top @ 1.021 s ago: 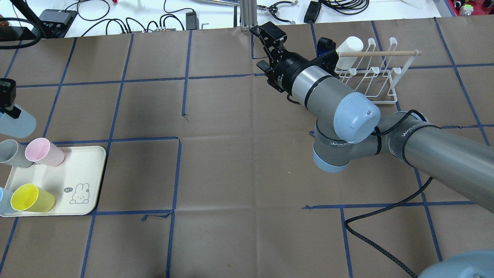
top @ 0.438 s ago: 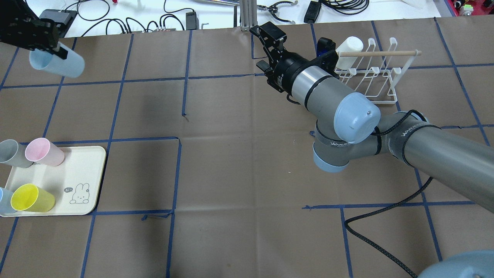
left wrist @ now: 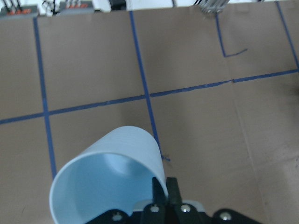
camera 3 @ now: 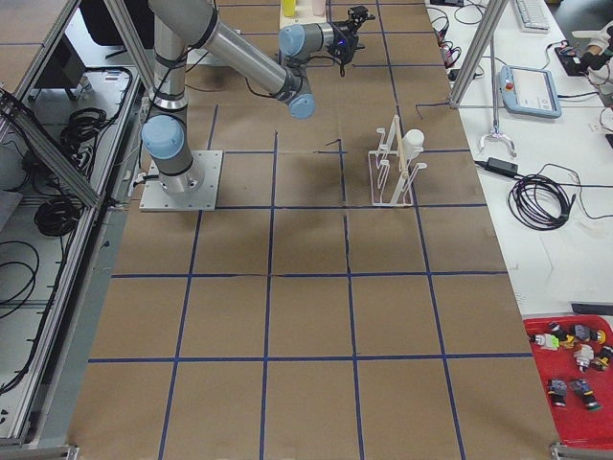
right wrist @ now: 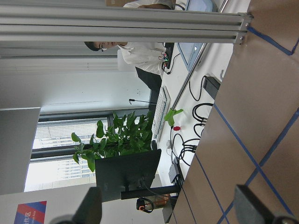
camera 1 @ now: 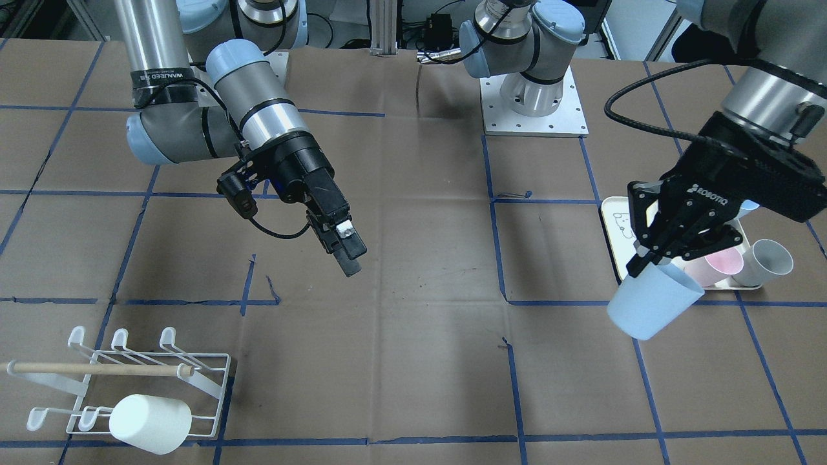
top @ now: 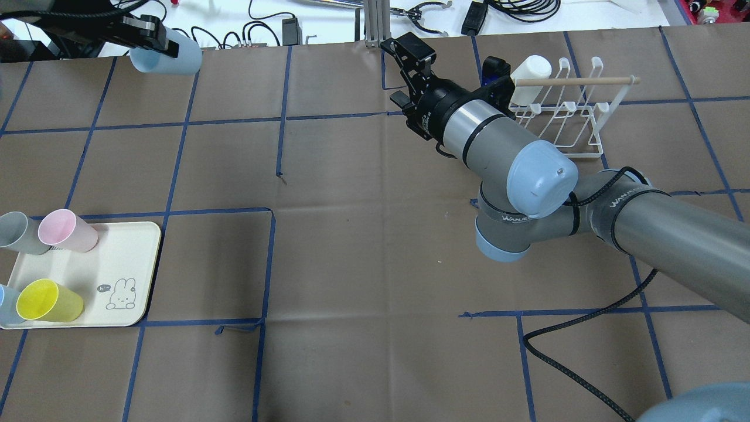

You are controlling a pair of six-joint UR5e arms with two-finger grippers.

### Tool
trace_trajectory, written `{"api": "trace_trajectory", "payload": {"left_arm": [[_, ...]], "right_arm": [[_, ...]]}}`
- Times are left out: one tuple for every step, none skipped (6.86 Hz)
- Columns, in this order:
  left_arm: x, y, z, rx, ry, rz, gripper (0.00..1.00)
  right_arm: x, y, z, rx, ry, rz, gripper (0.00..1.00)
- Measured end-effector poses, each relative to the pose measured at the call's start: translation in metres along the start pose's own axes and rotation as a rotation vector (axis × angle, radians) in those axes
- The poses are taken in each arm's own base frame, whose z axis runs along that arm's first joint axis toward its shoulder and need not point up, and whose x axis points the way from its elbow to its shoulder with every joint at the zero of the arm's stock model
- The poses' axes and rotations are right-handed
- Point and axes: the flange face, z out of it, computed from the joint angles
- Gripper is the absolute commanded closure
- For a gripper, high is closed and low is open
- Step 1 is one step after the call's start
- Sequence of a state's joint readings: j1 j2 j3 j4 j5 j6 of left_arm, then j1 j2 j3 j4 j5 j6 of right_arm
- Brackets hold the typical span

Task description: Transfer IKEA cup to right arm and place on rack

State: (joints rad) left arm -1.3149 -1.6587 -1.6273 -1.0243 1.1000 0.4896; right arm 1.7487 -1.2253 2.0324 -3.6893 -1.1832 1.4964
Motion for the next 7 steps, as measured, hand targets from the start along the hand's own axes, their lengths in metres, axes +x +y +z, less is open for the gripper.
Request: {"api": "trace_trajectory", "payload": {"left_arm": [[0.009, 0.011, 0.019, 0.106, 0.045, 0.051, 1.0], [0.018, 0.021, 0.034, 0.2, 0.105, 0.095, 1.0], [0.028, 0.032, 0.044, 0.286, 0.183, 0.136, 1.0], [0.038, 0.043, 0.051, 0.351, 0.247, 0.169, 1.0], [0.048, 0.06, 0.061, 0.402, 0.298, 0.2, 1.0], [0.063, 0.079, 0.07, 0.448, 0.336, 0.228, 1.0], [0.083, 0.099, 0.076, 0.49, 0.362, 0.236, 1.0]], "right_arm": [[0.0, 0.0, 0.0, 0.001, 0.001, 0.016, 0.0], [0.0, 0.0, 0.0, -0.001, 0.002, 0.055, 0.0], [0.001, 0.0, 0.001, -0.002, 0.003, 0.09, 0.0], [0.002, 0.0, 0.001, -0.001, 0.003, 0.104, 0.0], [0.003, -0.001, 0.002, 0.001, 0.004, 0.109, 0.0], [0.004, -0.001, 0.002, 0.002, 0.005, 0.111, 0.0], [0.004, -0.001, 0.002, 0.003, 0.006, 0.112, 0.0]]}}
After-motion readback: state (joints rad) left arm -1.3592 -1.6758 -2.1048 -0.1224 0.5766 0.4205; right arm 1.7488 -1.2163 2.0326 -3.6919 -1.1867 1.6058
